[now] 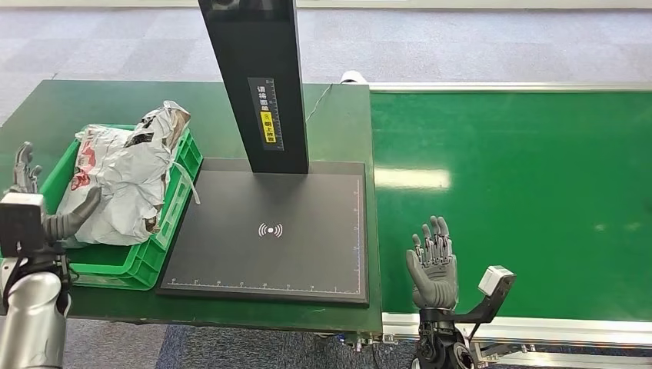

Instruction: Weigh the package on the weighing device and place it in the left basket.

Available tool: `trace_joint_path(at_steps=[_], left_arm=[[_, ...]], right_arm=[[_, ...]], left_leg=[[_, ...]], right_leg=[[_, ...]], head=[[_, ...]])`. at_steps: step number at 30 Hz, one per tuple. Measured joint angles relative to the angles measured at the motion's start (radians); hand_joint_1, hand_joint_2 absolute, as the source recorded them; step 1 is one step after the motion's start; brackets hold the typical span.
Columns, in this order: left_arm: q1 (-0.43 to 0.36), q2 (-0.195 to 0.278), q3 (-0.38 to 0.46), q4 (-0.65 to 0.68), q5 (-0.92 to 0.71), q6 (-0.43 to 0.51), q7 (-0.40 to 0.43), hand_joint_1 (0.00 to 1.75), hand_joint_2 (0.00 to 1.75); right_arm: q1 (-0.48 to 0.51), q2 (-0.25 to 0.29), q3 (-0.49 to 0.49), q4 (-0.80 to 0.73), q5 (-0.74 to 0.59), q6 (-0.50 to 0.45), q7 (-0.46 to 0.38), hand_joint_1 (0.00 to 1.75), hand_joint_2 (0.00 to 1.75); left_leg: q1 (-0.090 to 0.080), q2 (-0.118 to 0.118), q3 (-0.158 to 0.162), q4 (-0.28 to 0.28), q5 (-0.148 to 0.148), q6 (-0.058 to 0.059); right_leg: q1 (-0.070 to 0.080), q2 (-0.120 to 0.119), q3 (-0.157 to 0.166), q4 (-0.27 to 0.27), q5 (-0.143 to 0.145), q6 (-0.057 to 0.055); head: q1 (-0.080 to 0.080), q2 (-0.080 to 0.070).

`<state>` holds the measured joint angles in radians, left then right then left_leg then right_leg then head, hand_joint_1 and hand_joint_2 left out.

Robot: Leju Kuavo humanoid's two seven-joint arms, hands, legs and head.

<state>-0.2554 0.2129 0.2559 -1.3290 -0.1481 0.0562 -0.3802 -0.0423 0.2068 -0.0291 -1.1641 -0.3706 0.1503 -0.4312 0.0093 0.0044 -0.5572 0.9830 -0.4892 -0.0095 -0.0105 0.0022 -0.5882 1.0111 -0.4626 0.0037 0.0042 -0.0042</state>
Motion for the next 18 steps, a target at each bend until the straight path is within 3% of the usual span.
trace_joint_path(at_steps=[6, 13, 18], left_arm=[[0.171, -0.078, 0.006, -0.249, 0.057, 0.018, -0.032, 0.0, 1.75], [0.222, -0.105, 0.014, -0.339, 0.066, 0.019, -0.039, 0.0, 1.75], [0.287, -0.154, 0.014, -0.423, 0.111, 0.004, -0.103, 0.0, 1.75]], right_arm=[[0.005, 0.0, 0.0, -0.006, -0.004, -0.003, -0.001, 0.0, 1.75], [0.007, 0.0, 0.0, -0.011, -0.006, -0.004, -0.001, 0.0, 1.75], [0.007, -0.001, 0.0, -0.013, -0.012, -0.003, 0.0, 0.0, 1.75]], left_leg=[[0.0, 0.0, -0.001, 0.0, -0.001, 0.0], [0.0, 0.0, 0.0, 0.0, -0.001, 0.0], [0.0, 0.001, 0.0, 0.0, -0.001, 0.001]], right_leg=[[0.0, 0.001, 0.0, -0.001, -0.001, 0.001], [0.0, 0.001, 0.001, -0.001, -0.001, 0.001], [0.0, 0.001, 0.0, -0.001, -0.001, 0.001]], head=[[0.0, 0.0], [0.0, 0.0], [0.0, 0.0]])
